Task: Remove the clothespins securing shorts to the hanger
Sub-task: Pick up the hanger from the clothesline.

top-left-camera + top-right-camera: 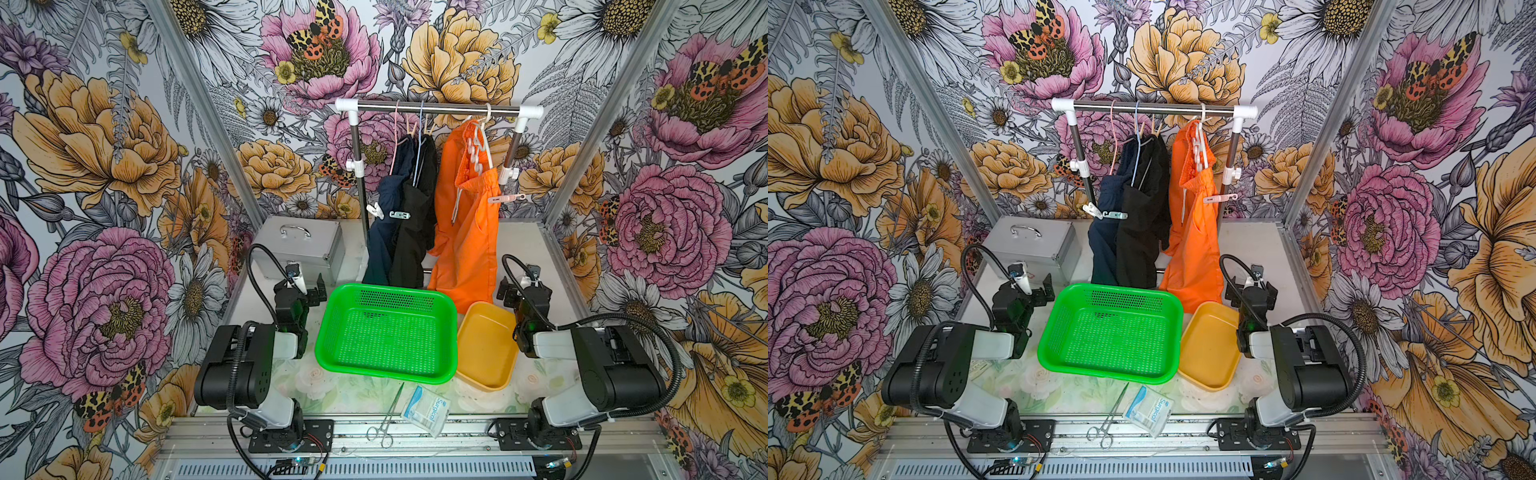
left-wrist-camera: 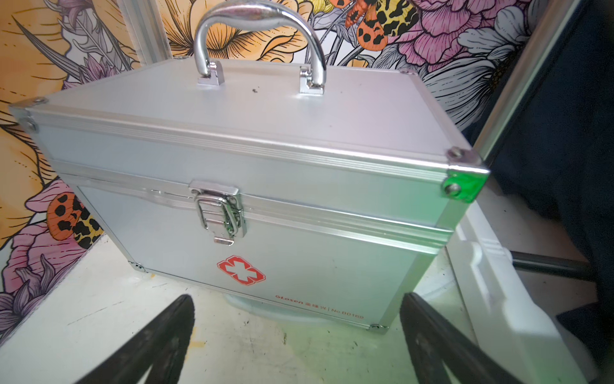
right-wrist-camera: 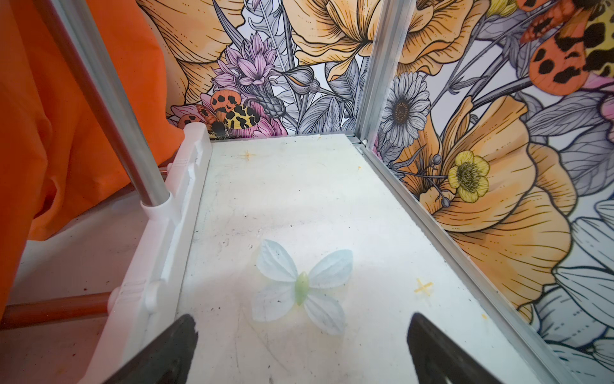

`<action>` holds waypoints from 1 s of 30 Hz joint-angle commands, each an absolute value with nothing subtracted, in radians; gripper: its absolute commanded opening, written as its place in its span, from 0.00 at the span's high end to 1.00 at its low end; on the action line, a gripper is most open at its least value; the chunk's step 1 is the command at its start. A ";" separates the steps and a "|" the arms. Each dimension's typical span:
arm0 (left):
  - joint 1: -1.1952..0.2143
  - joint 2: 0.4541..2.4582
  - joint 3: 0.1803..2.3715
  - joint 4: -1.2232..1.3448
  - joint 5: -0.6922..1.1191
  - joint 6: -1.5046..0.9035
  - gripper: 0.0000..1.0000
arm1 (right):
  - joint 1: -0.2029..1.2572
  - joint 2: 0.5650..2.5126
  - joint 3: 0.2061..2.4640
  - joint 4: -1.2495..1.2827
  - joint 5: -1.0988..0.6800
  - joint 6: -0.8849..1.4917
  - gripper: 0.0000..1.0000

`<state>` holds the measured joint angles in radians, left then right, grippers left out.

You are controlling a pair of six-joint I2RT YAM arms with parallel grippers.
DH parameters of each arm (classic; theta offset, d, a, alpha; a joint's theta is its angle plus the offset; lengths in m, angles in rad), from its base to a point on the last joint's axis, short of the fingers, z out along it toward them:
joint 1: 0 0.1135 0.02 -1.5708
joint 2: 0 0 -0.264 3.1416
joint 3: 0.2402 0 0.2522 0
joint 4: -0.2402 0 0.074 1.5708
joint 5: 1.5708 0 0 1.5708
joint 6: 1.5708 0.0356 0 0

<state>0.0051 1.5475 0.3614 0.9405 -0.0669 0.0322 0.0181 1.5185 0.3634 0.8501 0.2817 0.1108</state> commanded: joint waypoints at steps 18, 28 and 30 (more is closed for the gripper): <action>0.071 1.260 0.360 0.749 -0.067 -0.067 0.01 | 0.012 1.289 0.376 0.660 0.326 0.100 0.00; 0.060 1.012 0.763 0.136 -0.112 -0.233 0.01 | 0.012 0.897 0.384 0.283 0.488 0.199 0.00; 0.028 1.017 0.852 0.062 -0.106 -0.241 0.01 | 0.012 0.835 0.395 0.194 0.518 0.227 0.00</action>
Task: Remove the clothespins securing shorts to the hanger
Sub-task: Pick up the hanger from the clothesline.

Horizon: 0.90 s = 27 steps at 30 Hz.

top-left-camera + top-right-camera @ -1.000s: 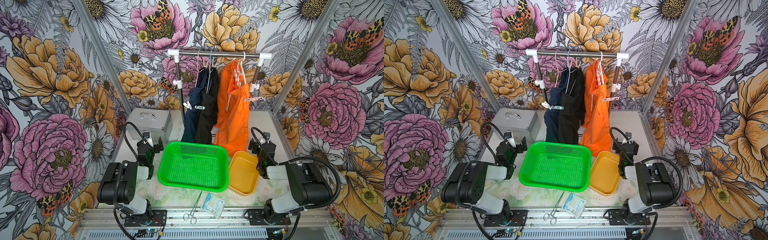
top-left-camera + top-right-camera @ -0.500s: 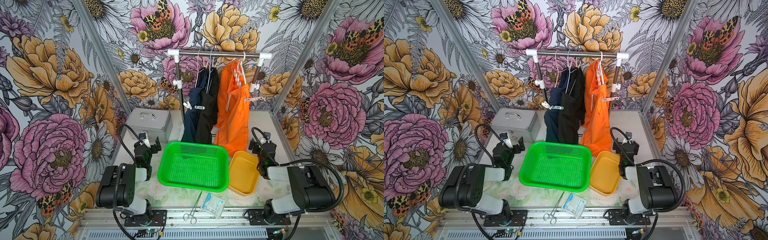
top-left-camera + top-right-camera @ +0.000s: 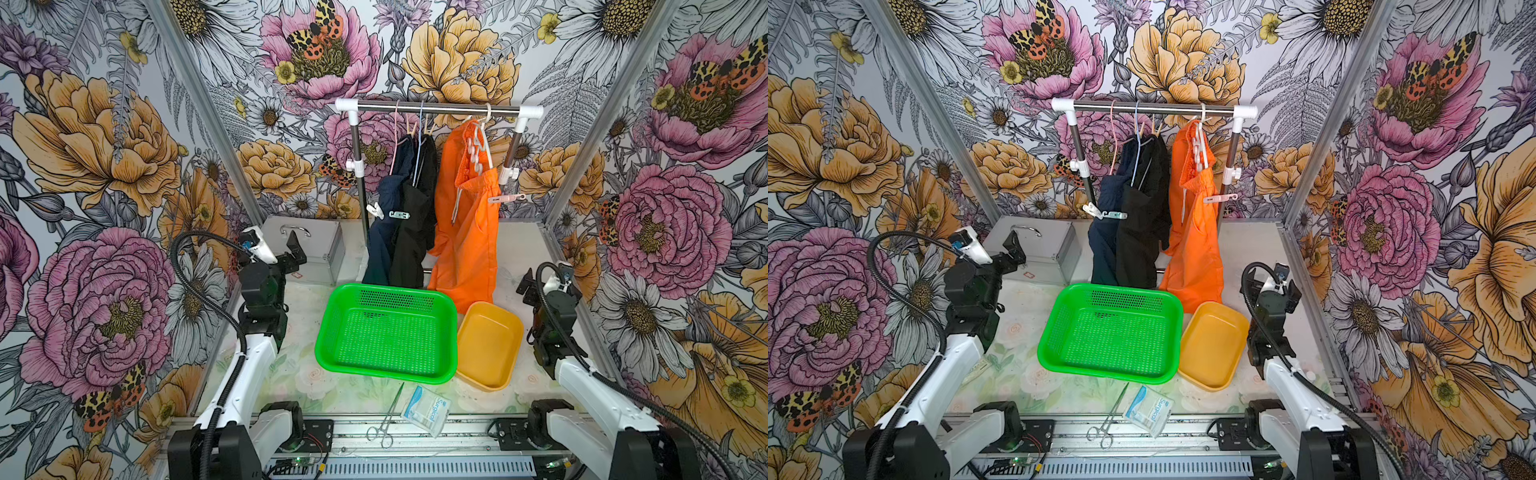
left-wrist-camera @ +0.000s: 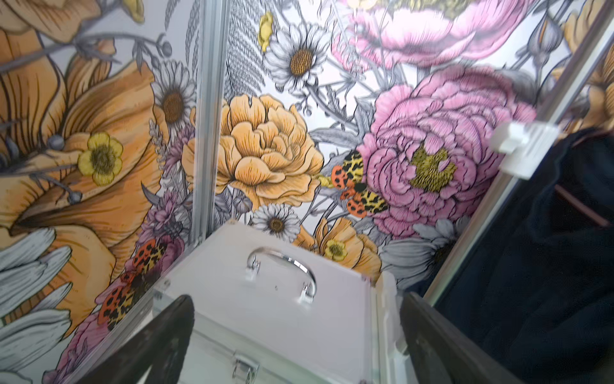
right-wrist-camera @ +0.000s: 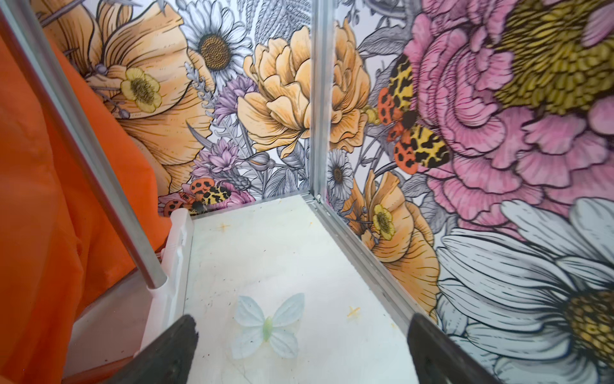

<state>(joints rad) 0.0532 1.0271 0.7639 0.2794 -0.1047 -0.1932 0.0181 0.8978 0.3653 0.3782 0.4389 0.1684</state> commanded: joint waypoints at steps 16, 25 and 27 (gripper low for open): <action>-0.254 1.415 1.726 -0.508 0.096 -0.260 0.01 | 0.038 0.834 0.645 -0.321 0.475 0.409 0.00; -0.374 1.631 2.011 -0.633 0.130 -0.182 0.01 | 0.079 0.853 0.726 -0.433 0.504 0.443 0.00; -0.374 1.688 2.079 -0.662 0.165 -0.194 0.01 | 0.087 0.856 0.740 -0.462 0.511 0.440 0.00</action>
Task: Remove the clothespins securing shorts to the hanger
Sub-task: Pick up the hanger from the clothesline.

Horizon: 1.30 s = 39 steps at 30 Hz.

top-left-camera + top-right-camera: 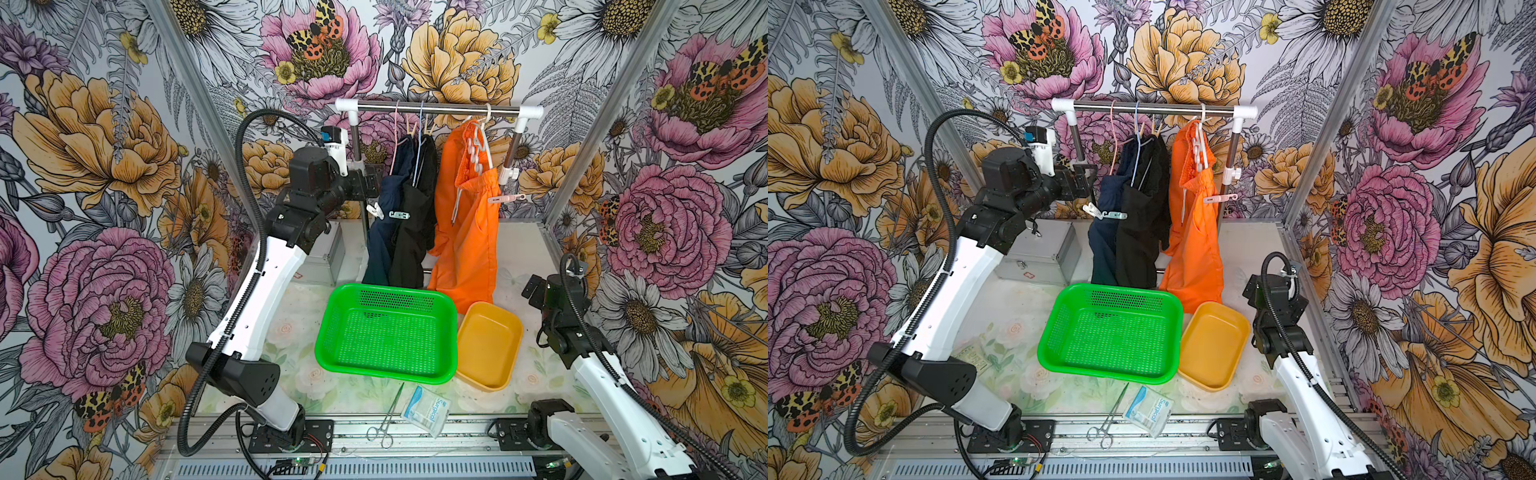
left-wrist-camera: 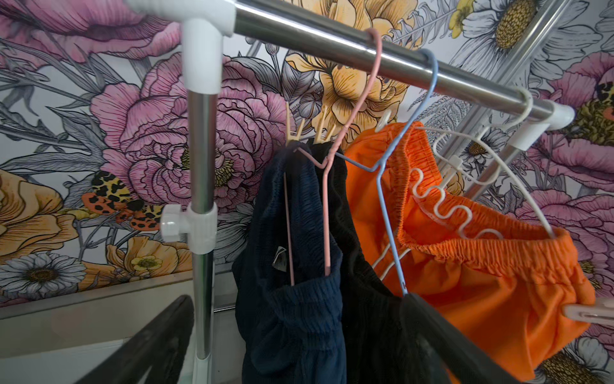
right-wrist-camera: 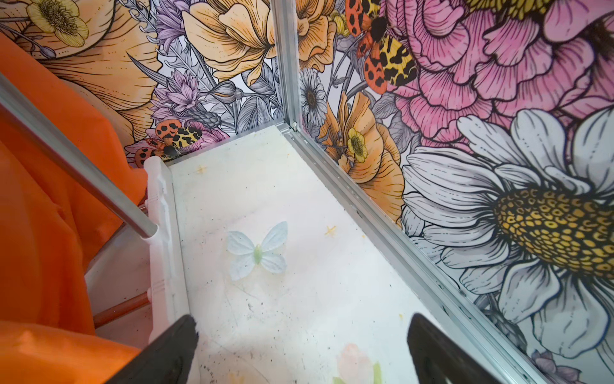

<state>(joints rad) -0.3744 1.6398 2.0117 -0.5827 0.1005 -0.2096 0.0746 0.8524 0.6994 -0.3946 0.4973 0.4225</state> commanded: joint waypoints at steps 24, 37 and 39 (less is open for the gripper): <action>-0.382 2.066 2.526 -0.794 0.268 -0.204 0.55 | 0.110 0.851 0.749 -0.495 0.524 0.414 0.00; -0.382 2.166 2.650 -0.794 0.228 -0.198 0.81 | 0.115 0.822 0.742 -0.496 0.524 0.403 0.00; -0.383 2.171 2.657 -0.793 0.228 -0.199 0.93 | 0.116 0.821 0.743 -0.496 0.523 0.402 0.00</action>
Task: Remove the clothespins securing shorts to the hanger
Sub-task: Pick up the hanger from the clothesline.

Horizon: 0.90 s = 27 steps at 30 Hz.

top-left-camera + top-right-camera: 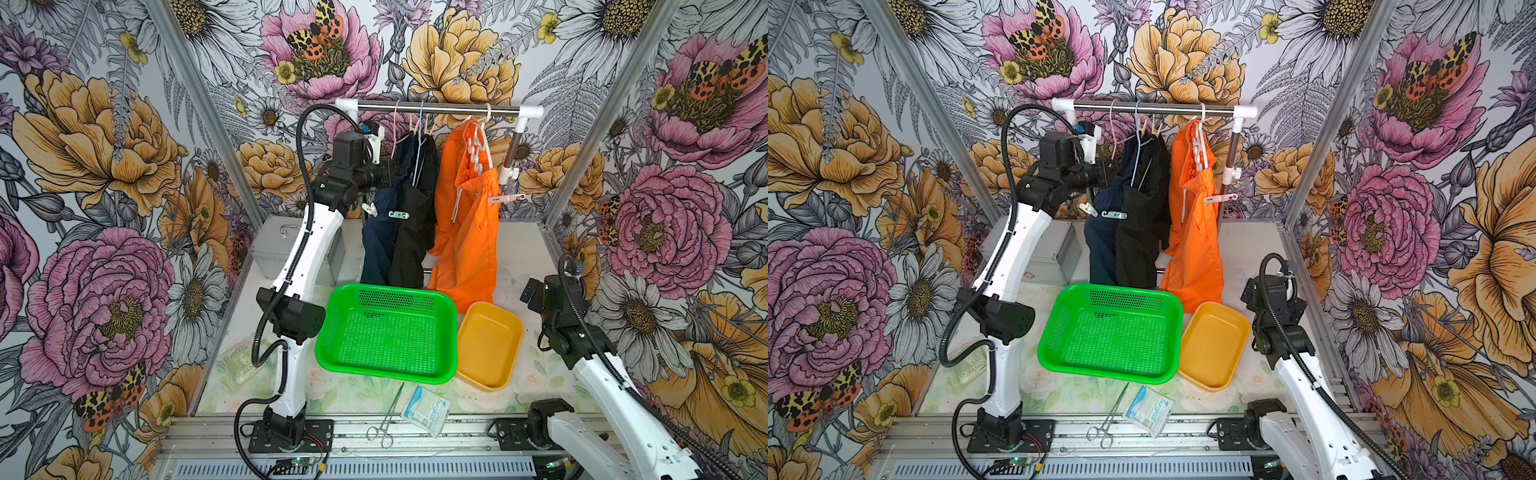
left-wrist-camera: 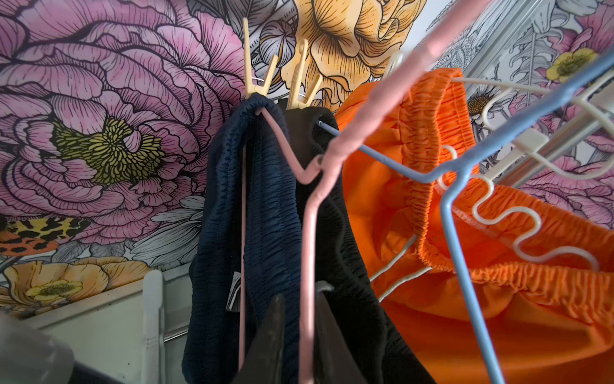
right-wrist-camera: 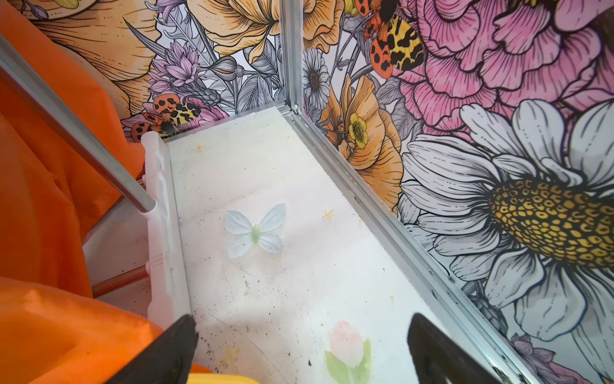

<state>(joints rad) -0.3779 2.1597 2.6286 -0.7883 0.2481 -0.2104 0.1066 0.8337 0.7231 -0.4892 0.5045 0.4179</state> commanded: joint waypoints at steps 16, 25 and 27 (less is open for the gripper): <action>-0.419 2.141 2.744 -0.723 0.041 -0.111 1.00 | 0.117 0.826 0.733 -0.495 0.534 0.408 0.00; -0.423 2.078 2.675 -0.706 0.010 -0.072 1.00 | 0.117 0.825 0.736 -0.496 0.547 0.403 0.00; -0.427 2.061 2.647 -0.706 0.003 -0.062 1.00 | 0.116 0.825 0.736 -0.494 0.552 0.403 0.00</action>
